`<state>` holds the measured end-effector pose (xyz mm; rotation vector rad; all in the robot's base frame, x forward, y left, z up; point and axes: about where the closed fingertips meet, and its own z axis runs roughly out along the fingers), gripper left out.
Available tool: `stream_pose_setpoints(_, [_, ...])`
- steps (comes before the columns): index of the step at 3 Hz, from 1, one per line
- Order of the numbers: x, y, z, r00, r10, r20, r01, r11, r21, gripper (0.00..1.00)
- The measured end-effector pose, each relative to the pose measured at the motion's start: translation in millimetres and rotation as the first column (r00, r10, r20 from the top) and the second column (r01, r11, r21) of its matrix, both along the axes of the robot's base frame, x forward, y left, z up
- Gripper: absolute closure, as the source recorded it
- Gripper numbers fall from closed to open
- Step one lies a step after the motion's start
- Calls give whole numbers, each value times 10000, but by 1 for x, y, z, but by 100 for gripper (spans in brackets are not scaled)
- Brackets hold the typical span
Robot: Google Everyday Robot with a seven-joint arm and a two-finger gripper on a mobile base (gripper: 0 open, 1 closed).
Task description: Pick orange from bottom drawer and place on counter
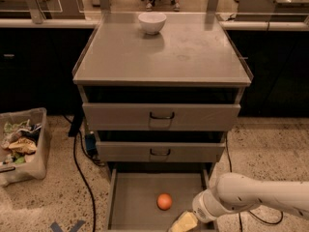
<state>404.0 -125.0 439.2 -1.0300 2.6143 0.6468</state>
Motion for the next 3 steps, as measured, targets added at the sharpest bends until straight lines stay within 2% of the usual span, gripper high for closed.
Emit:
stream_pose_setpoints(1, [1,24,-42,9964,-482,-694,545,9944,911,0])
stream_pose_setpoints(2, [0,33,-66,9921,-673,-1063,810,9881,1304,0])
stream_pose_setpoints(3, [-17,54,-70,9866,-379,-1589,779,9642,2536,0])
